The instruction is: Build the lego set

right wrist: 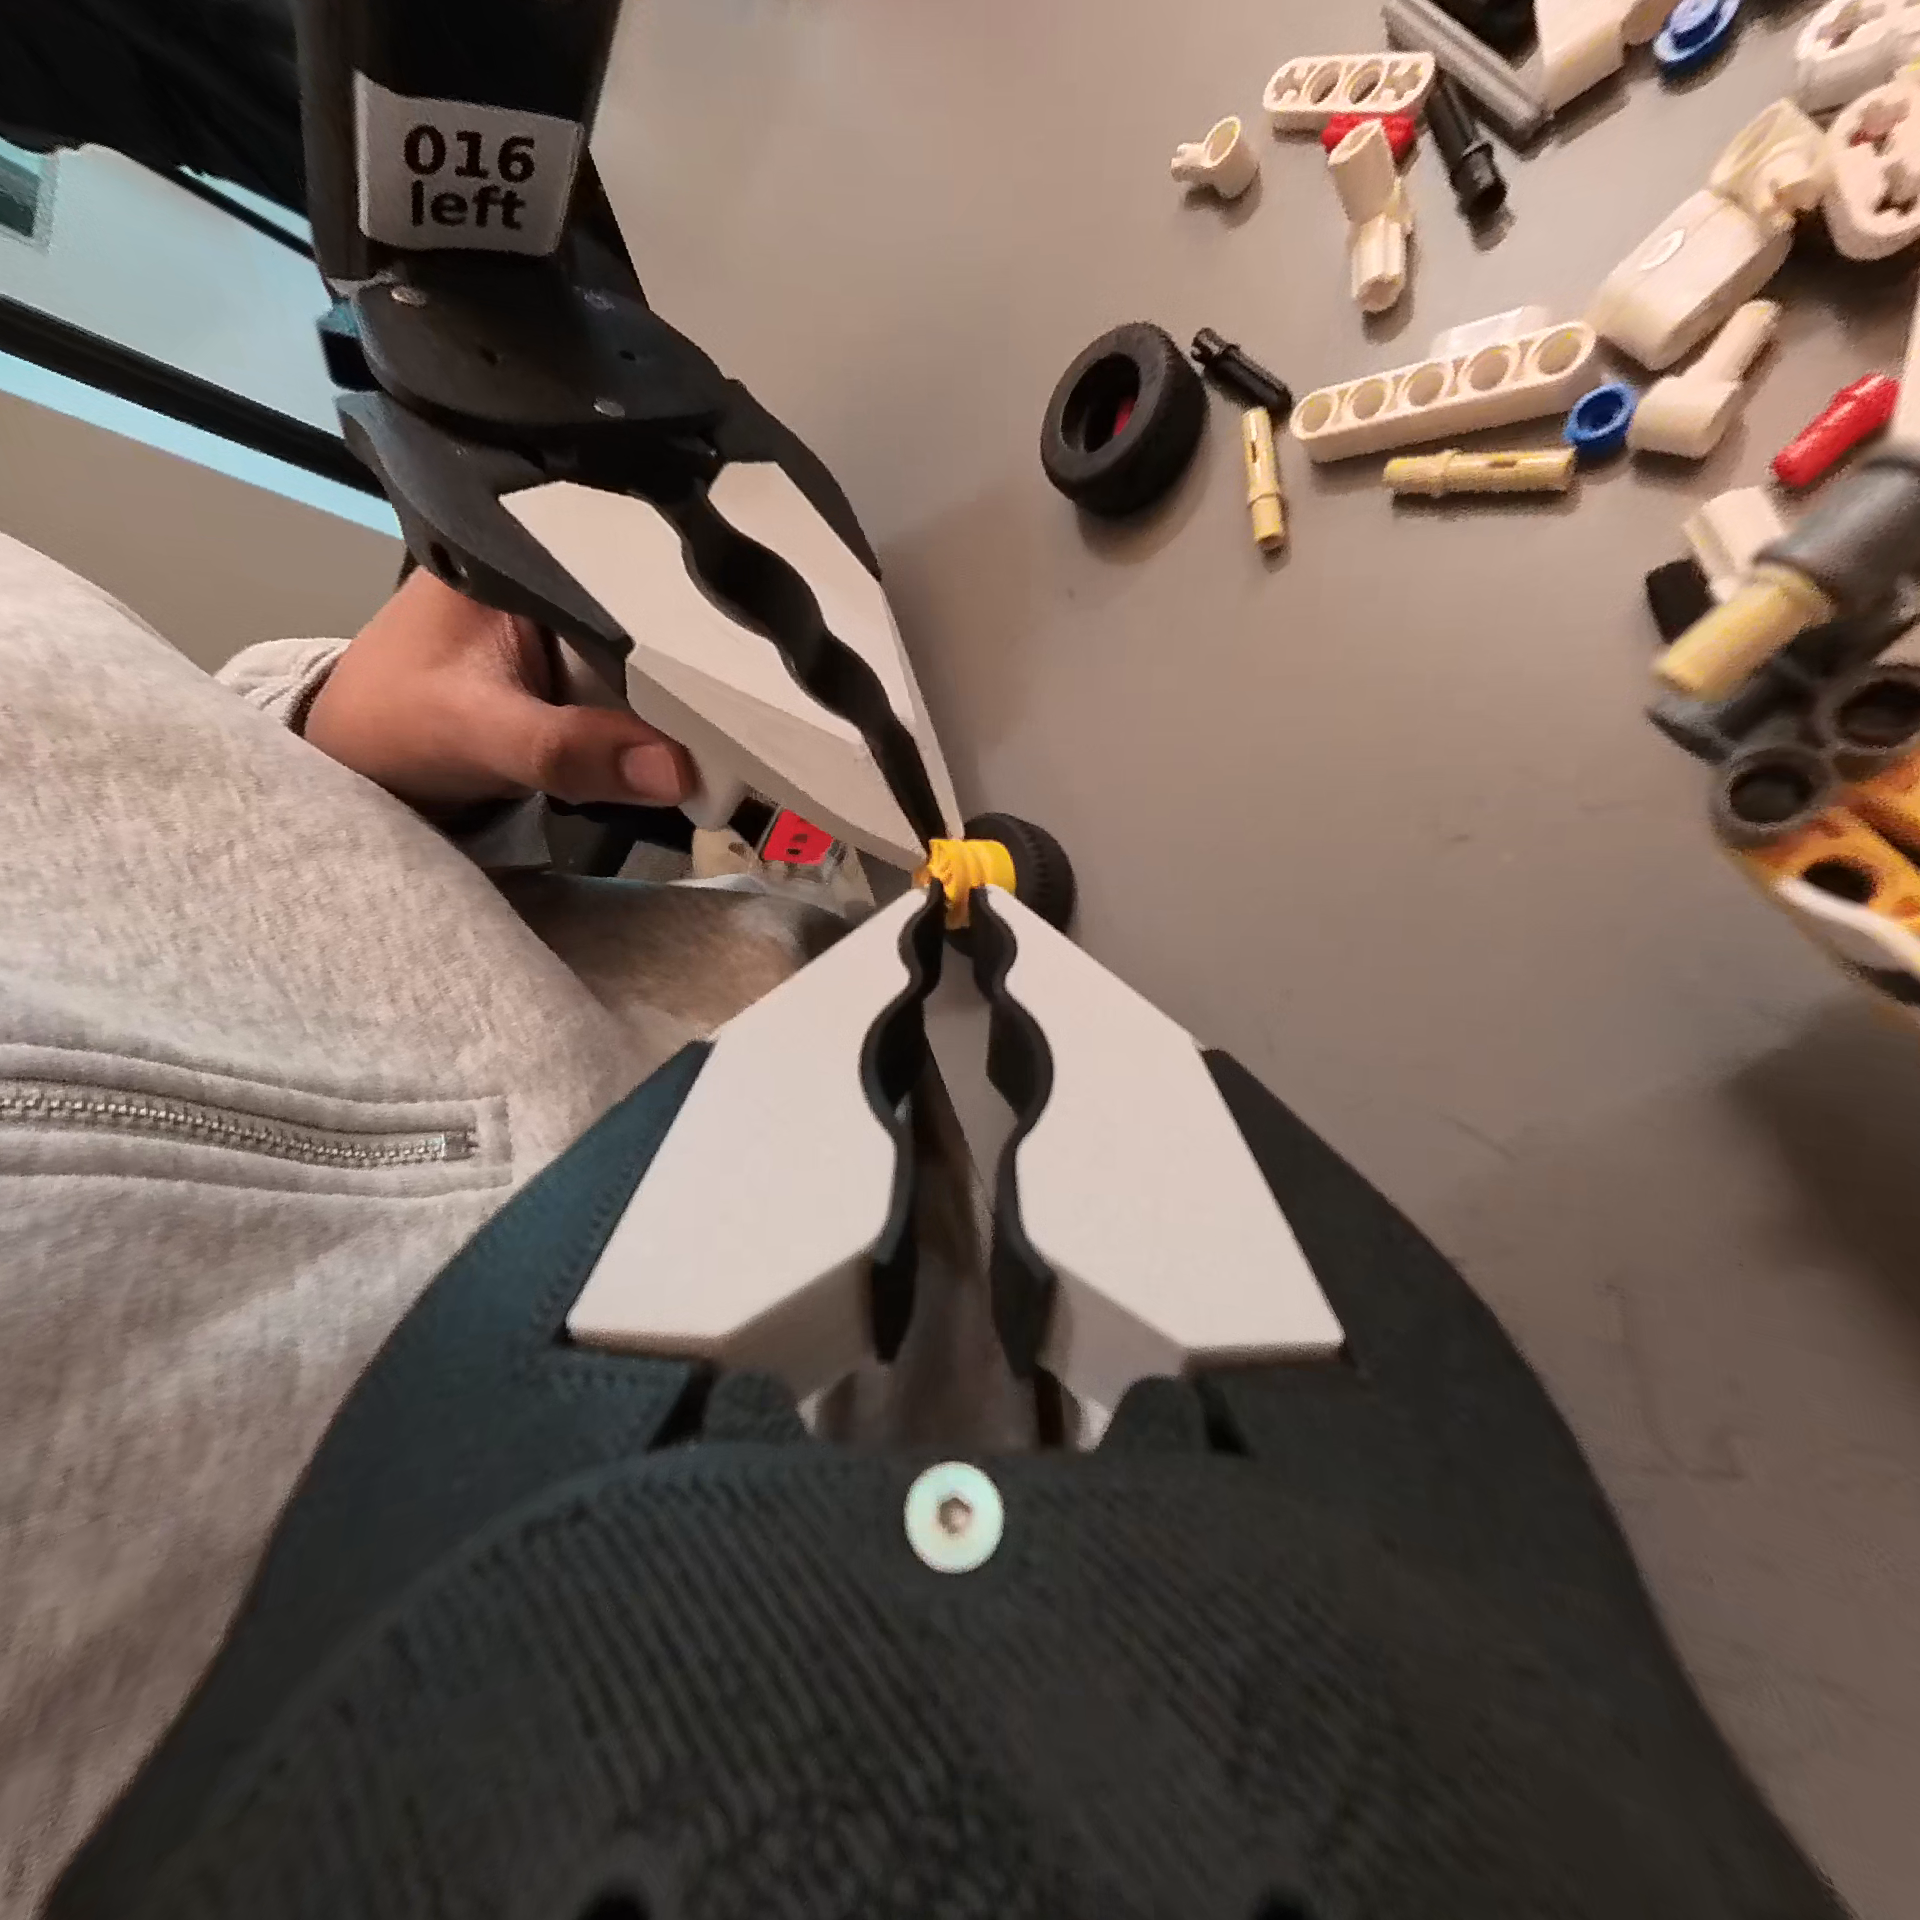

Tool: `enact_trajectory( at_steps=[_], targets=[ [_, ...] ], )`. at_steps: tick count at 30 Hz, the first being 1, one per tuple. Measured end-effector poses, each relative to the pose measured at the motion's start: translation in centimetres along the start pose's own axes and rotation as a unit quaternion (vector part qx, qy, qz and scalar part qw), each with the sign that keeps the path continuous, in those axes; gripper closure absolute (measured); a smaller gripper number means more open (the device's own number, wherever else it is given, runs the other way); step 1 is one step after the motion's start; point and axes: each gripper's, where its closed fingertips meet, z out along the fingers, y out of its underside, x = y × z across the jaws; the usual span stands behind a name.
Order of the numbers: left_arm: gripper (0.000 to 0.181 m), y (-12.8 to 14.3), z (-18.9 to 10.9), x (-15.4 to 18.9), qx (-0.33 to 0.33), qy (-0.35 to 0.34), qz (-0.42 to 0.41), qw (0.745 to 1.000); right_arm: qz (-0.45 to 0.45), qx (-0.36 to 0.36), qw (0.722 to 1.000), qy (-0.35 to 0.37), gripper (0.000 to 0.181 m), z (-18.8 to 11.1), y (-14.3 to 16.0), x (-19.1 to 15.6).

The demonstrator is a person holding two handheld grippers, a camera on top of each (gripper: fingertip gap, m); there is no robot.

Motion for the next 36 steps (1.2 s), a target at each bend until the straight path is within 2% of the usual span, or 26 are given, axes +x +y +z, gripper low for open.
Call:
enact_trajectory(
  at_steps=[16, 27, 36],
  targets=[
    [0.181, -0.1, 0.03, -0.16, 0.011, -0.001, 0.018, 1.0, 0.011, -0.047, 0.999, 0.019, 0.18, 0.23, 0.0, 0.13],
    [0.181, -0.18, 0.04, -0.19, 0.022, -0.011, 0.043, 0.999, -0.055, -0.084, 0.99, 0.101, 0.178, 0.41, -0.1, 0.25],
    [0.181, -0.49, 0.01, -0.37, 0.044, 0.001, 0.045, 0.998, -0.093, -0.085, 0.984, 0.127, 0.177, 0.54, -0.3, 0.38]
  ],
)
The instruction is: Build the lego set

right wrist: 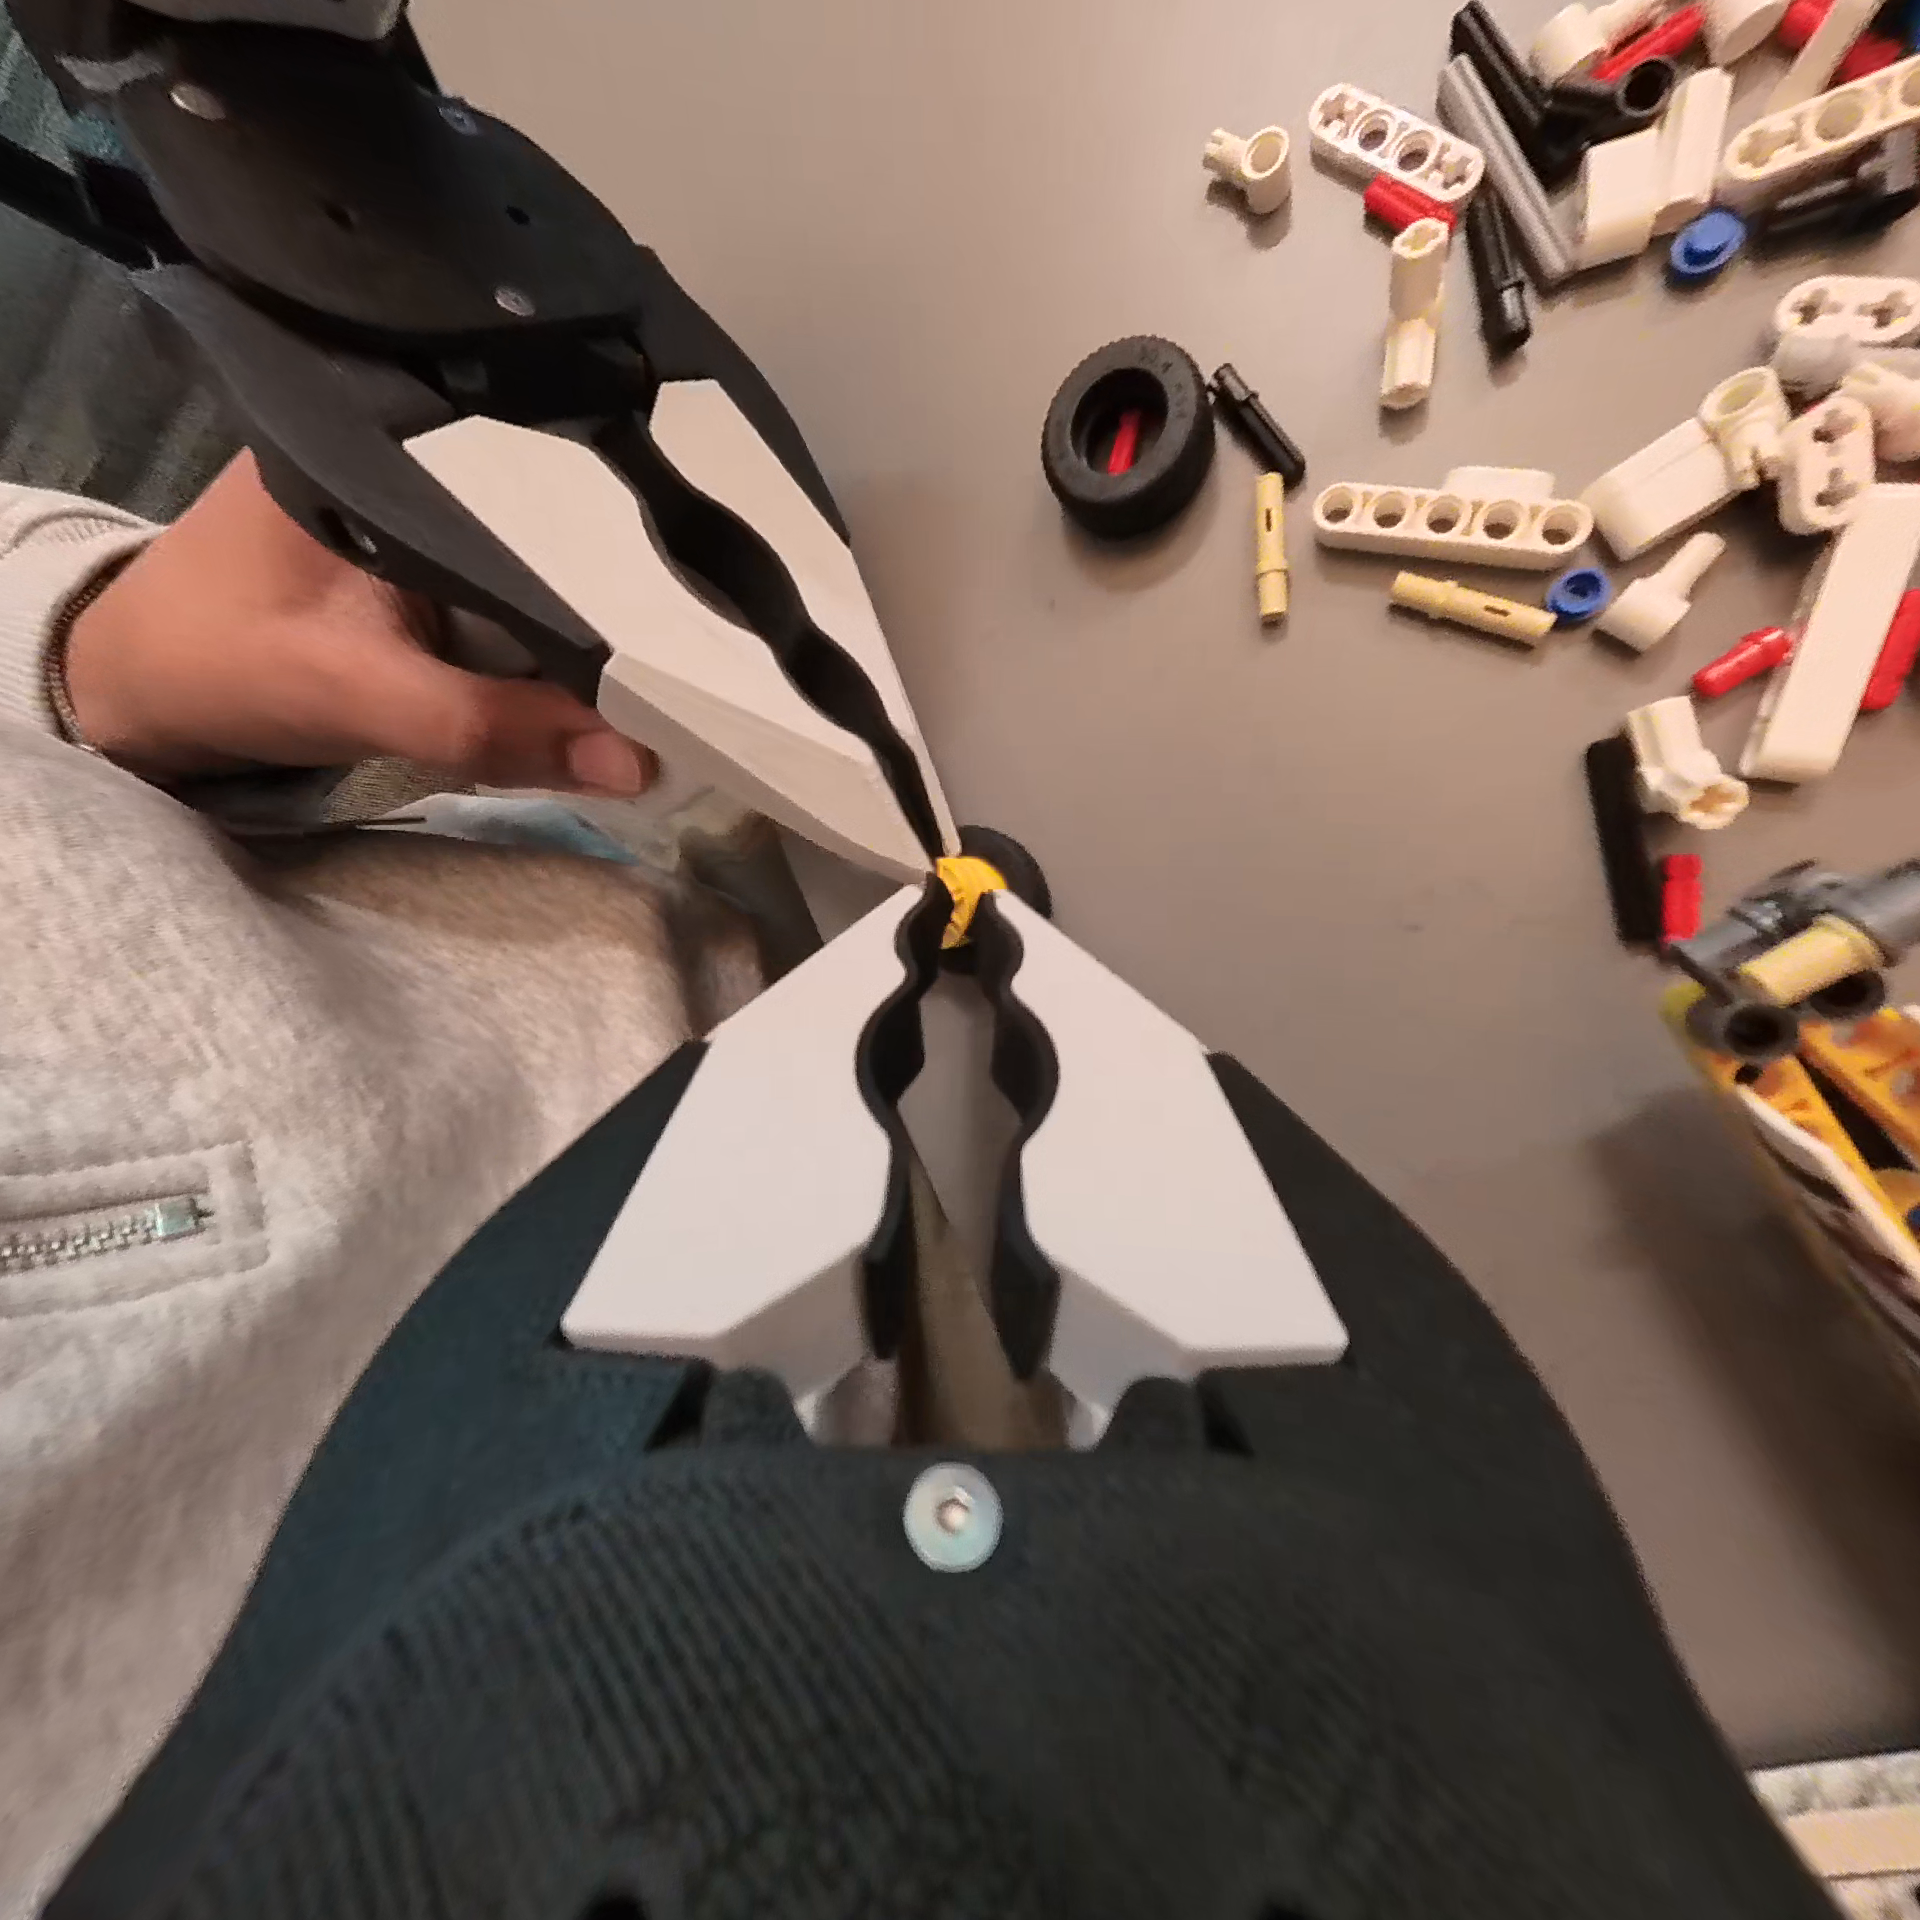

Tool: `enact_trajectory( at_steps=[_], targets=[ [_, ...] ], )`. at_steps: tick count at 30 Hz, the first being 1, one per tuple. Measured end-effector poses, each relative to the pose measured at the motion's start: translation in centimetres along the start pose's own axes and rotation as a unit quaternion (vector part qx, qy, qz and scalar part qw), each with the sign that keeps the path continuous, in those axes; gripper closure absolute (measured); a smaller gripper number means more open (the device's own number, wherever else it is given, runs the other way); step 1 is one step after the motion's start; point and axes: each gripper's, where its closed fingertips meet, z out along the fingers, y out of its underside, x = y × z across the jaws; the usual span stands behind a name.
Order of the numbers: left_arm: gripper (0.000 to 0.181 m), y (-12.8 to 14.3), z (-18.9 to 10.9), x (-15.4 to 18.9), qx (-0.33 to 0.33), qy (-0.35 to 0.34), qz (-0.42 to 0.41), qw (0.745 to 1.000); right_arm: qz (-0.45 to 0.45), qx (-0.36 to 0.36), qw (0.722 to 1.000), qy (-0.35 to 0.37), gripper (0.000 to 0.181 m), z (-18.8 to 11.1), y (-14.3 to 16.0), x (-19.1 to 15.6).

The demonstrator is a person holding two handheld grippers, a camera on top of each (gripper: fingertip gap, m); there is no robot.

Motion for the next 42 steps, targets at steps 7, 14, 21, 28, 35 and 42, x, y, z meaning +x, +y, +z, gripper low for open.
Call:
enact_trajectory(
  at_steps=[7, 14, 21, 28, 35, 42],
  targets=[
    [0.181, -0.1, 0.0, 0.0, -0.007, -0.006, 0.006, 1.0, -0.003, 0.004, 1.0, -0.012, 0.177, 0.0, 0.0, 0.0],
    [0.181, -0.2, 0.0, -0.1, -0.019, -0.023, 0.012, 0.999, -0.015, 0.01, 1.0, -0.008, 0.177, 0.0, -0.1, 0.1],
    [0.181, -0.3, 0.1, -0.1, -0.049, -0.088, 0.054, 0.993, -0.031, 0.019, 0.999, 0.001, 0.177, 0.1, -0.2, 0.2],
    [0.181, -0.4, 0.1, -0.2, -0.053, -0.095, 0.048, 0.993, -0.029, 0.048, 0.998, -0.005, 0.177, 0.1, -0.2, 0.2],
    [0.181, -0.3, 0.0, -0.2, -0.049, -0.088, 0.034, 0.994, 0.001, 0.168, 0.985, -0.044, 0.161, -1.8, -1.4, -0.4],
    [0.176, -0.8, 0.0, -0.4, -0.04, -0.105, 0.039, 0.993, 0.006, 0.166, 0.986, 0.016, 0.135, 0.1, 0.9, 0.2]
  ],
)
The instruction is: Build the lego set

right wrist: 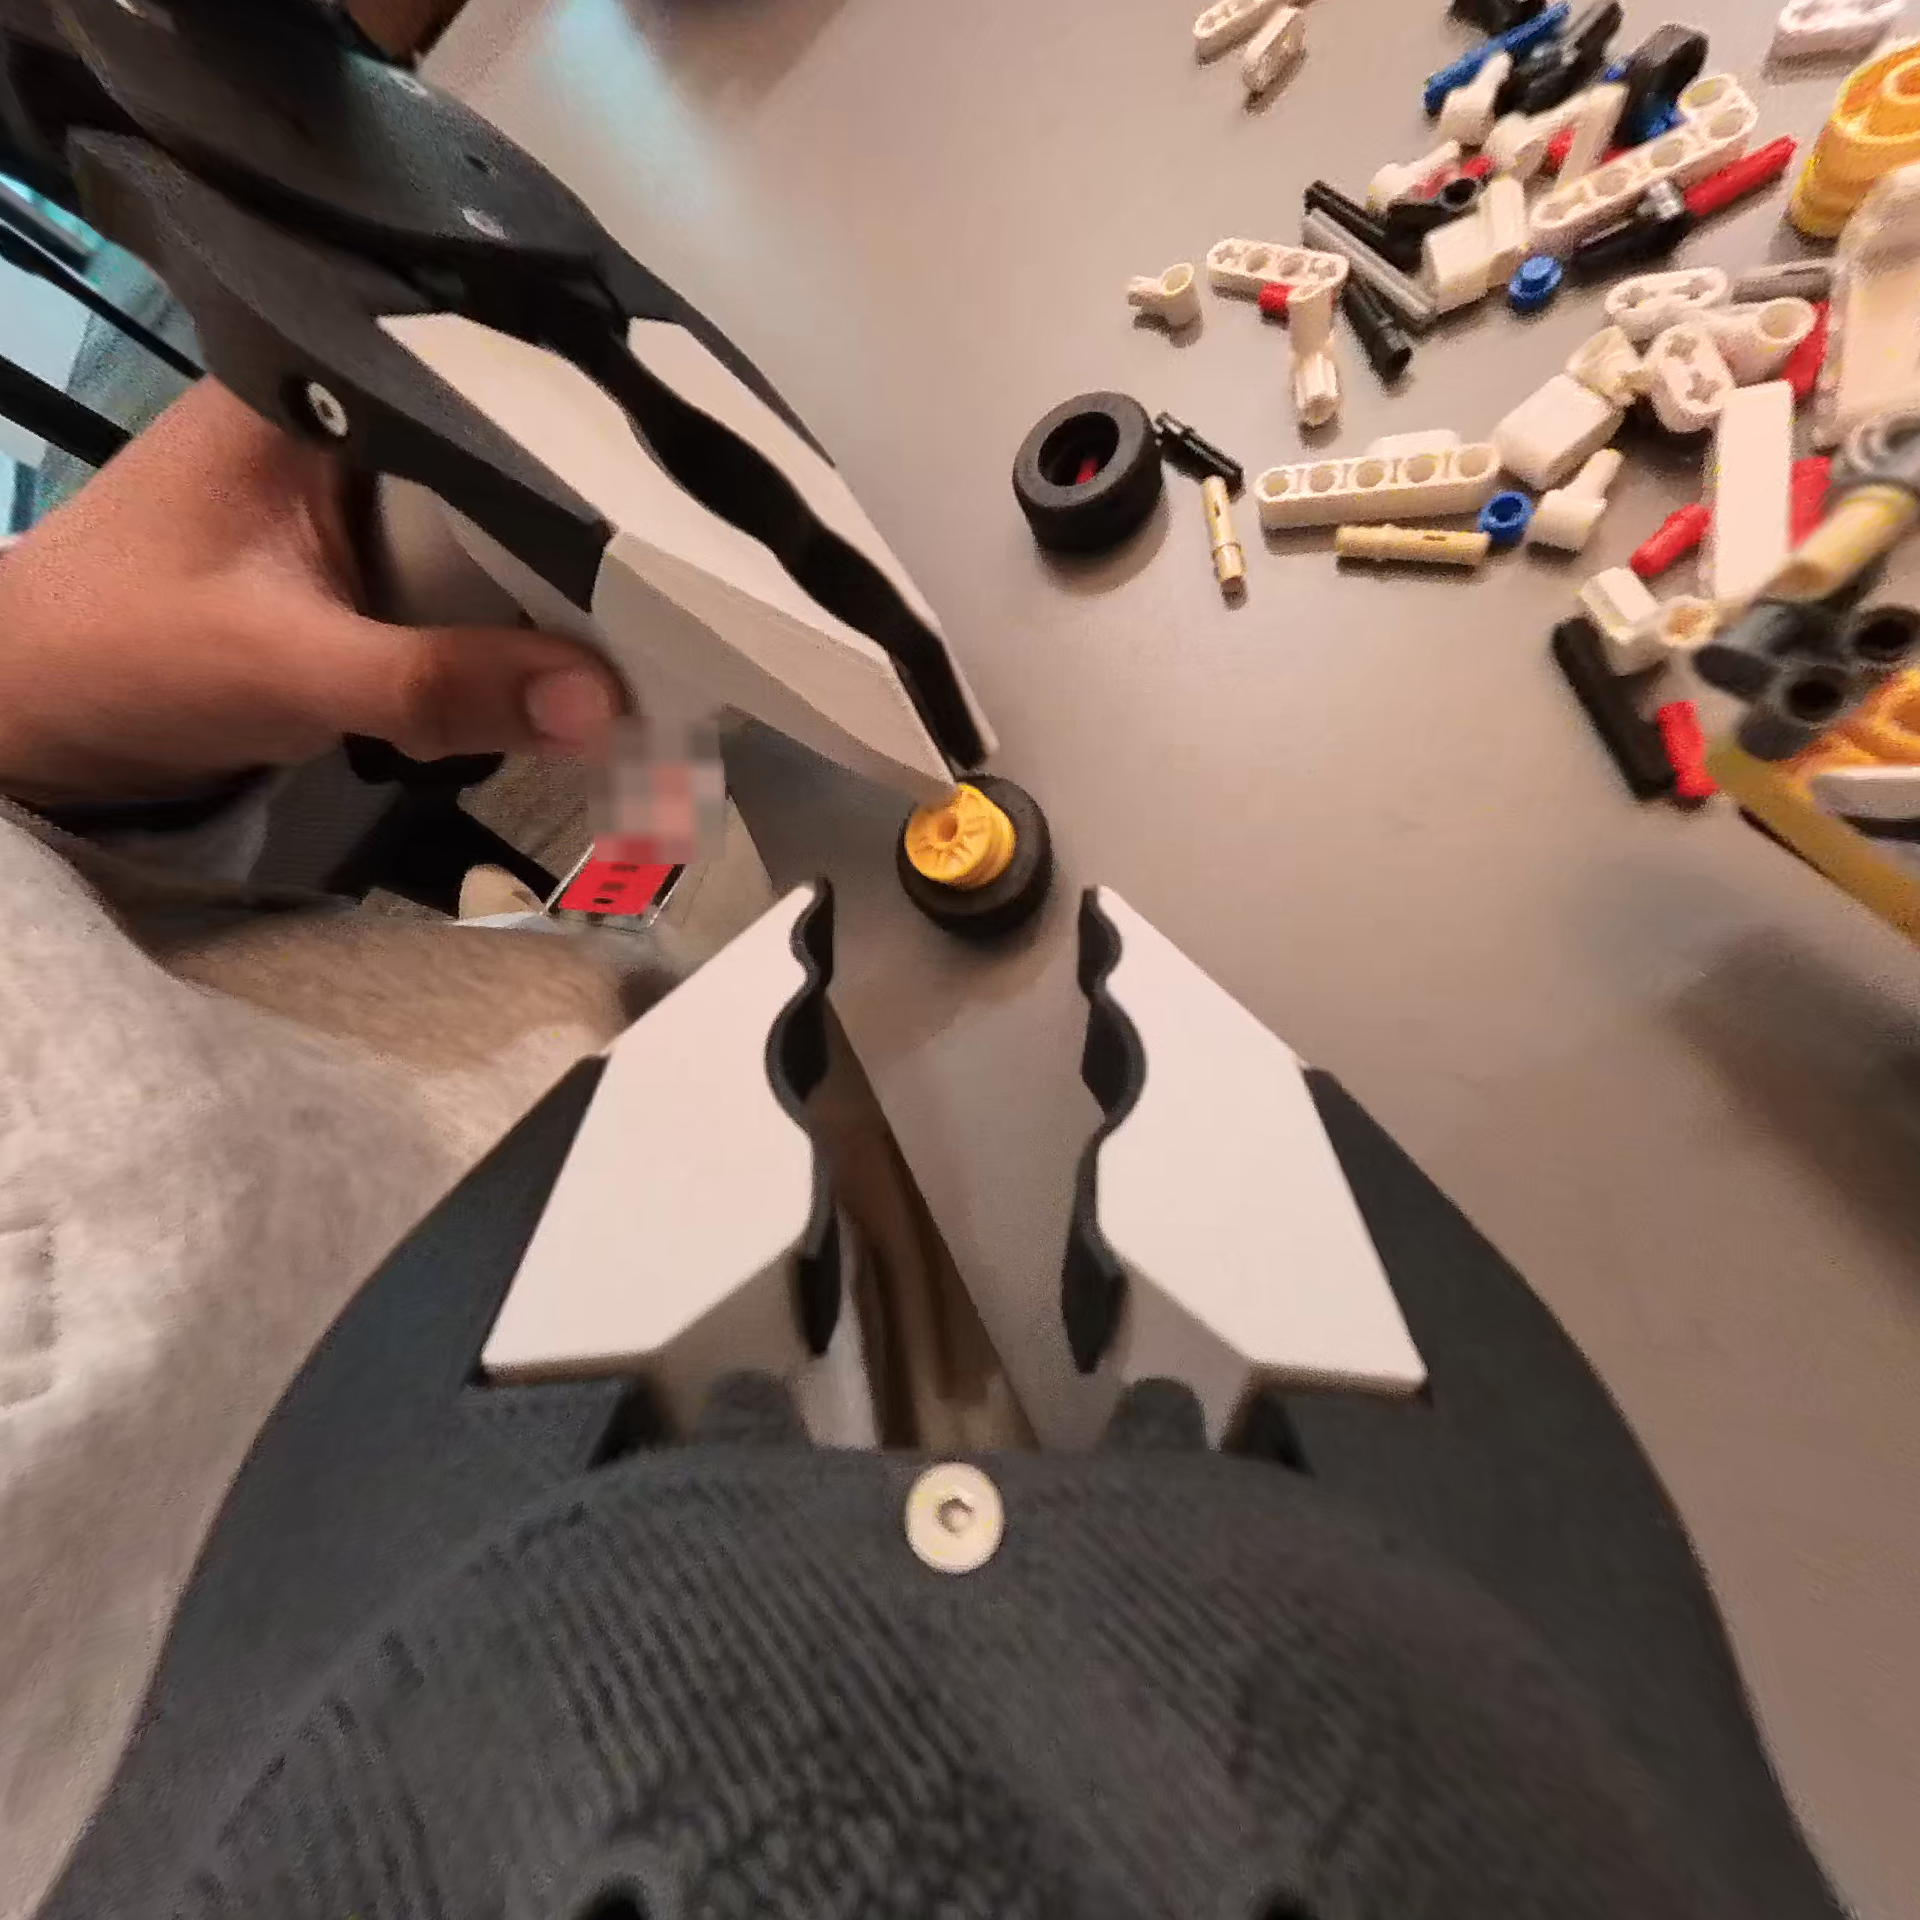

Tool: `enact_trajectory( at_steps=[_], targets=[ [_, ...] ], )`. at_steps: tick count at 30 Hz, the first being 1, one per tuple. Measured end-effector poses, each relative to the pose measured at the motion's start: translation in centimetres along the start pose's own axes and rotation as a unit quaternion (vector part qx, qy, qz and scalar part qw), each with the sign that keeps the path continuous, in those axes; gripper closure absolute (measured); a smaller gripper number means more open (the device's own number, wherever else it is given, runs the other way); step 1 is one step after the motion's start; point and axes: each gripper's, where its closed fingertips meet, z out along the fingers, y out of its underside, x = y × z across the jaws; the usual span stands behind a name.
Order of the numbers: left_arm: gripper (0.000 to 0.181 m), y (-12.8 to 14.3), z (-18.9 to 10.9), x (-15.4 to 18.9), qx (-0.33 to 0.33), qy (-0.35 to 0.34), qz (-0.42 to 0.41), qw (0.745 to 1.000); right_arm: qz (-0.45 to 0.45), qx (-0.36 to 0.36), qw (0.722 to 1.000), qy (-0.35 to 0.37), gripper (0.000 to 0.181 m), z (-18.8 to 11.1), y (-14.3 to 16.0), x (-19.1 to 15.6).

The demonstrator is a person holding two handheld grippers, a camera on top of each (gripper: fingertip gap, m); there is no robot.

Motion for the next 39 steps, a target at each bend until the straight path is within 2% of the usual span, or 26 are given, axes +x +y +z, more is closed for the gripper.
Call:
enact_trajectory(
  at_steps=[1, 4, 10, 12, 15, 17, 19, 21, 23, 26, 30, 32, 34, 39],
  targets=[
    [0.174, 0.0, 0.1, 0.1, 0.001, 0.006, -0.005, 1.0, -0.003, 0.007, 1.0, -0.002, 0.135, 0.3, -0.2, -0.2],
    [0.169, 0.1, 0.2, 0.7, 0.006, 0.033, -0.027, 0.999, -0.029, 0.01, 0.999, 0.011, 0.153, 1.0, -0.2, -0.2],
    [0.139, 0.0, -1.1, 0.8, 0.048, 0.04, -0.007, 0.998, -0.116, 0.031, 0.992, 0.047, 0.153, 0.5, -0.3, -0.2],
    [0.132, -0.1, -1.5, 1.7, 0.069, 0.091, -0.004, 0.993, -0.175, 0.068, 0.98, 0.064, 0.153, -0.1, -0.9, -0.5],
    [0.132, 0.2, -1.6, 4.0, 0.053, 0.196, -0.009, 0.979, -0.244, 0.151, 0.956, 0.061, 0.153, -1.6, -2.4, -2.1],
    [0.15, -0.3, -2.0, 5.7, 0.066, 0.252, 0.011, 0.965, -0.261, 0.198, 0.944, 0.039, 0.153, -2.6, -3.3, -3.4],
    [0.159, -1.0, -2.3, 6.2, 0.086, 0.256, 0.042, 0.962, -0.258, 0.231, 0.938, 0.027, 0.153, -3.4, -4.1, -3.9],
    [0.159, -1.6, -2.9, 7.1, 0.104, 0.274, 0.071, 0.953, -0.247, 0.257, 0.934, 0.01, 0.151, -4.1, -4.8, -4.1],
    [0.16, -2.2, -3.8, 8.1, 0.135, 0.308, 0.109, 0.936, -0.221, 0.294, 0.93, -0.006, 0.135, -5.0, -5.8, -3.9],
    [0.16, -3.2, -4.8, 9.1, 0.171, 0.354, 0.141, 0.909, -0.174, 0.331, 0.925, -0.062, 0.132, -5.9, -6.9, -4.0],
    [0.161, -3.5, -4.1, 8.8, 0.24, 0.319, 0.217, 0.891, -0.108, 0.34, 0.926, -0.126, 0.14, -6.0, -6.5, -4.2],
    [0.161, -3.0, -4.1, 9.5, 0.245, 0.323, 0.225, 0.886, -0.097, 0.349, 0.918, -0.158, 0.157, -6.3, -6.2, -4.6],
    [0.161, -3.1, -3.7, 9.2, 0.253, 0.304, 0.229, 0.889, -0.099, 0.356, 0.917, -0.153, 0.159, -6.4, -6.1, -4.6],
    [0.16, -3.1, -3.7, 9.2, 0.238, 0.328, 0.214, 0.889, -0.106, 0.361, 0.916, -0.14, 0.16, -6.5, -6.0, -4.4]
  ],
)
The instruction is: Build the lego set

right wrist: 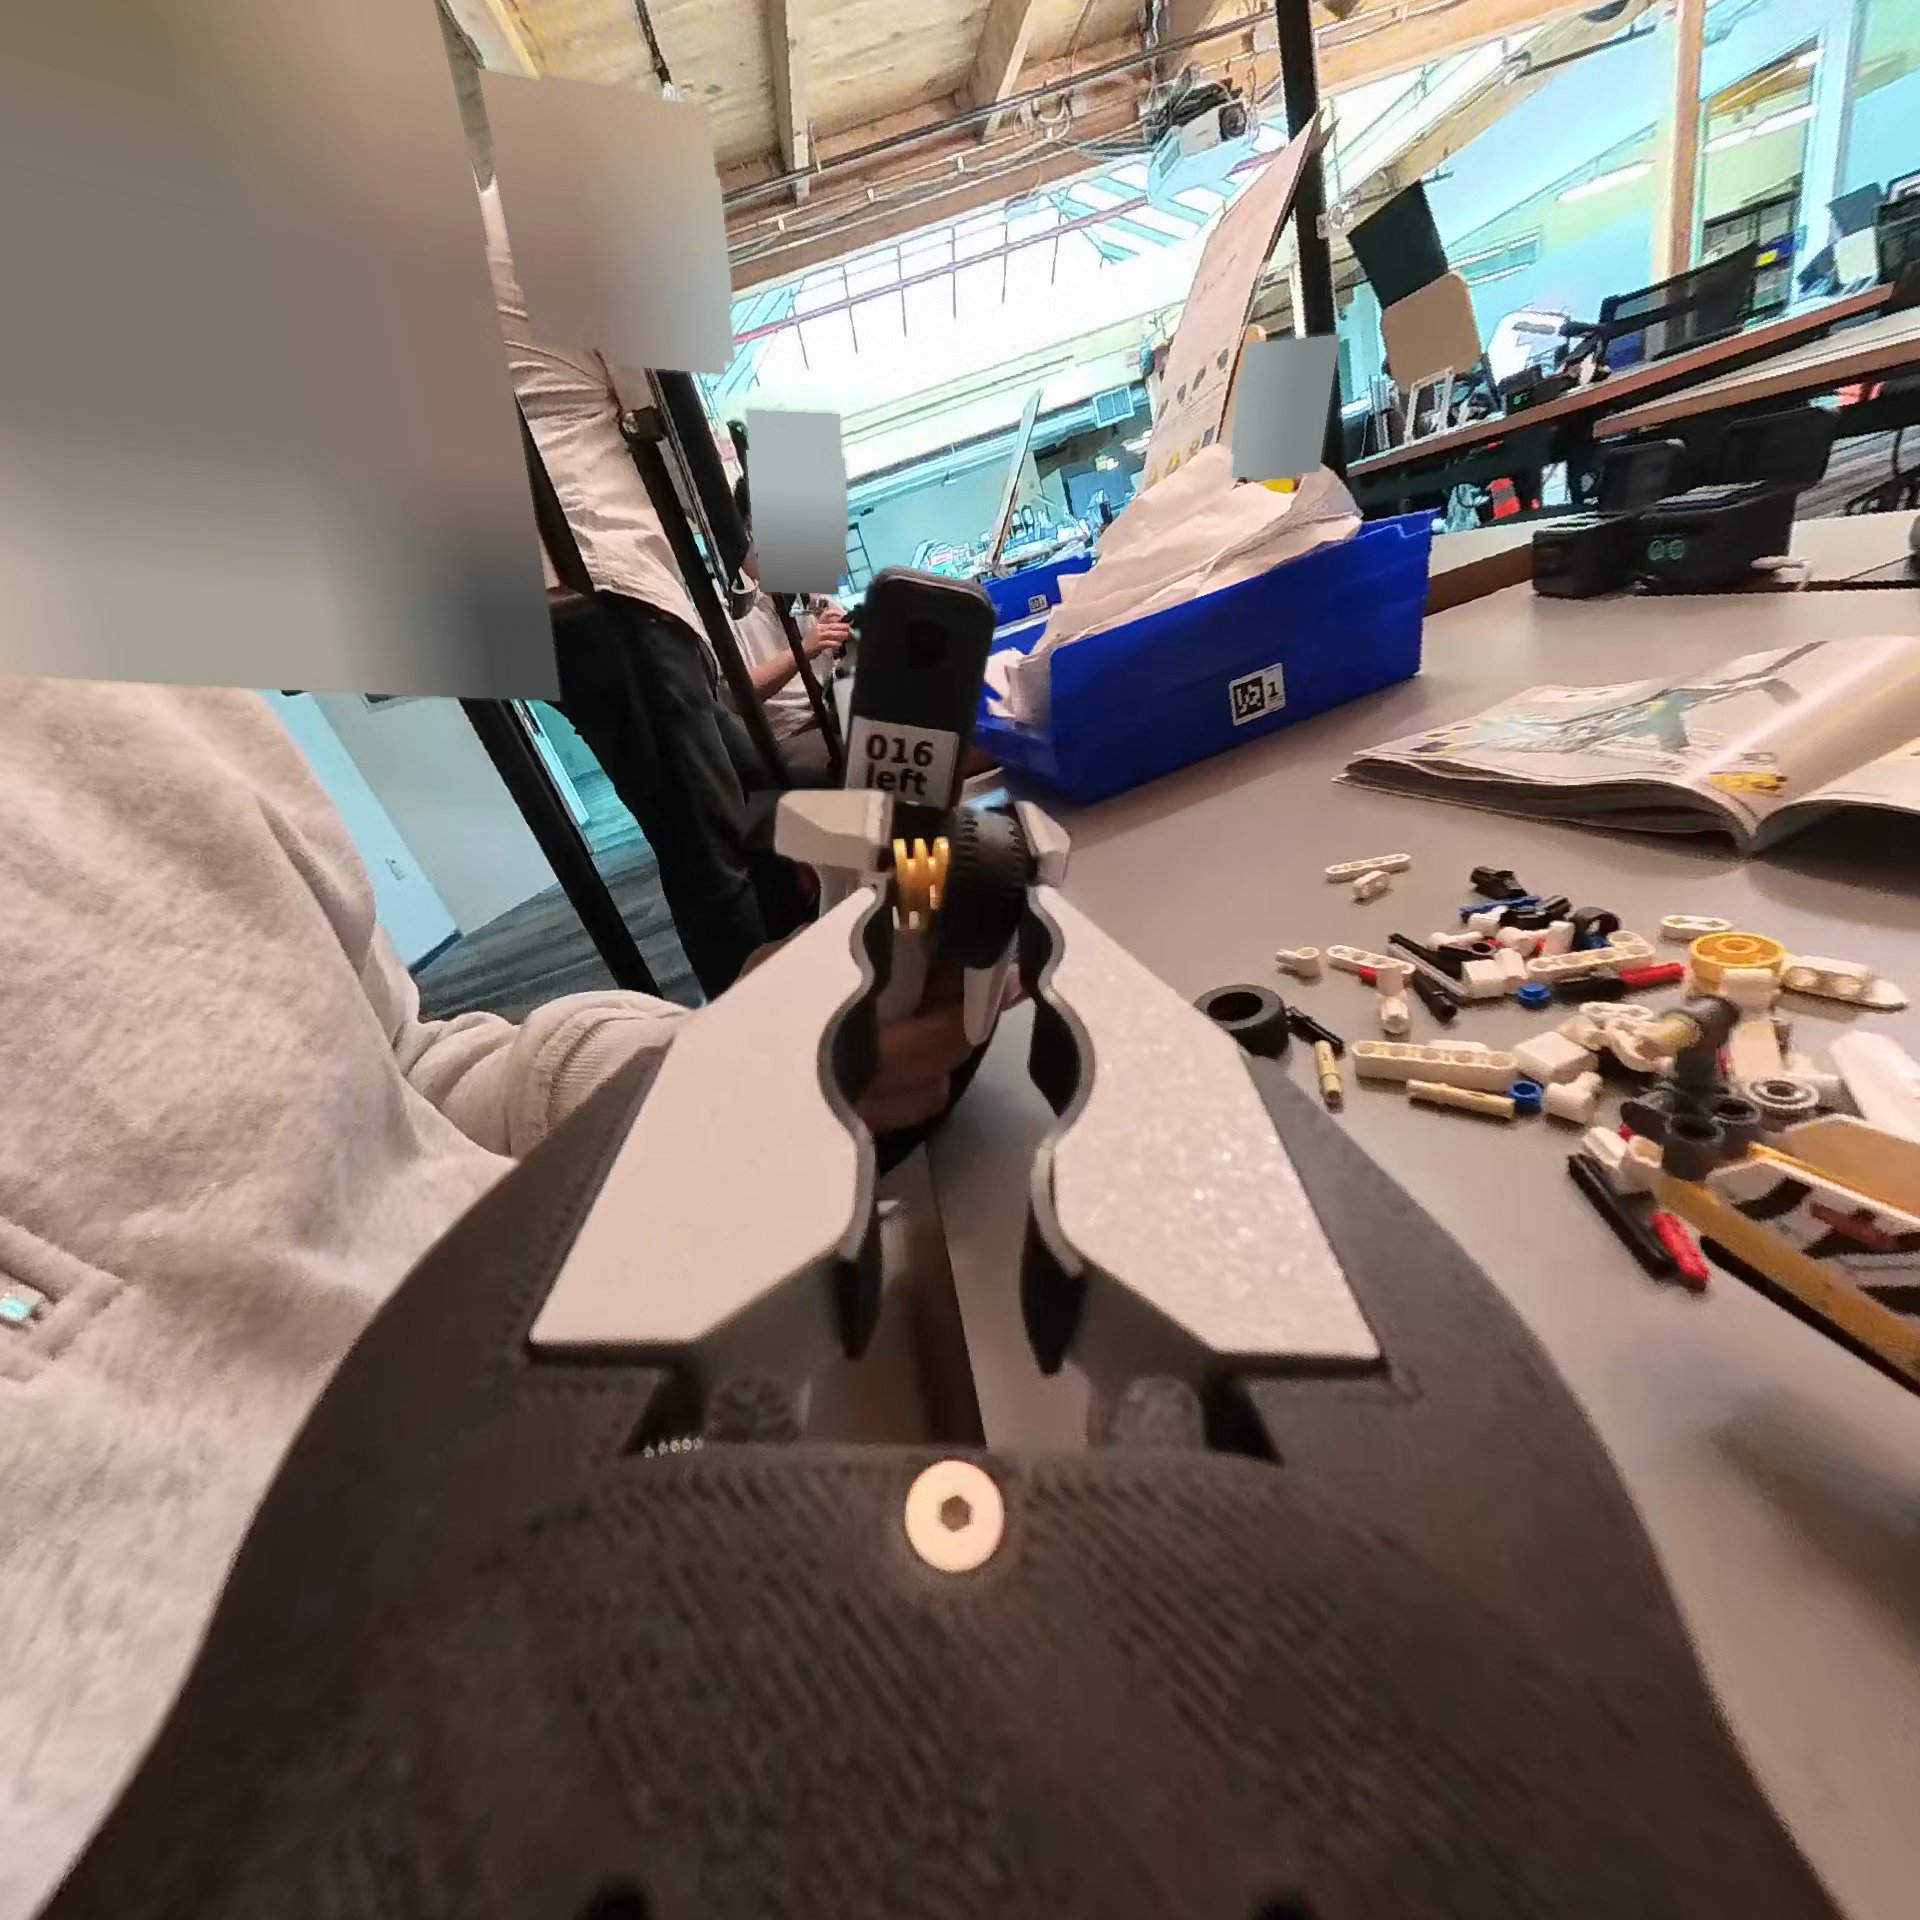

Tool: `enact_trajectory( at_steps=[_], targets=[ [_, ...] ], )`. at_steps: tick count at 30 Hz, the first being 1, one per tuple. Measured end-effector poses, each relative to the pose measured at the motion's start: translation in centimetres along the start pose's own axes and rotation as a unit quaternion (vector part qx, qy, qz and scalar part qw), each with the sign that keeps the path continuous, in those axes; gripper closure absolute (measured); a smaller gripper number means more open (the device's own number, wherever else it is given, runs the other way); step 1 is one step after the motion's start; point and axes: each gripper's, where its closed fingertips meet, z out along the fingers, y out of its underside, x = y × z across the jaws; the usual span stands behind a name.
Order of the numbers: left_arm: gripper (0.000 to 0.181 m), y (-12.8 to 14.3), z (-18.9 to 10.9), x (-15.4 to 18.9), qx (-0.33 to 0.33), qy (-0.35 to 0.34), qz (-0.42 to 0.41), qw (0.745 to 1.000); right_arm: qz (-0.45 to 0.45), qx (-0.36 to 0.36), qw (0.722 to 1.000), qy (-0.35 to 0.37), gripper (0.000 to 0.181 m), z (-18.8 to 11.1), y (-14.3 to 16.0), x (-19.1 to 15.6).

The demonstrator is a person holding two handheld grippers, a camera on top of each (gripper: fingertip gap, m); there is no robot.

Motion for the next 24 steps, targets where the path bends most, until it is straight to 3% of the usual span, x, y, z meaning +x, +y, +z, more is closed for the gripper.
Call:
enact_trajectory(
  at_steps=[6, 12, 24],
  targets=[
    [0.163, -0.49, -0.3, -0.51, 0.011, -0.001, -0.017, 1.0, 0.058, 0.022, 0.998, -0.014, 0.16, -0.7, -0.6, 0.67],
    [0.158, -0.41, -0.28, -0.49, 0.007, 0.005, -0.025, 1.0, 0.068, -0.009, 0.998, -0.013, 0.16, -0.3, 0.32, 0.73],
    [0.161, 0.17, -0.15, -0.35, -0.015, 0.008, -0.034, 0.999, 0.045, 0.018, 0.999, -0.012, 0.159, -0.54, -0.34, 0.38]
  ],
)
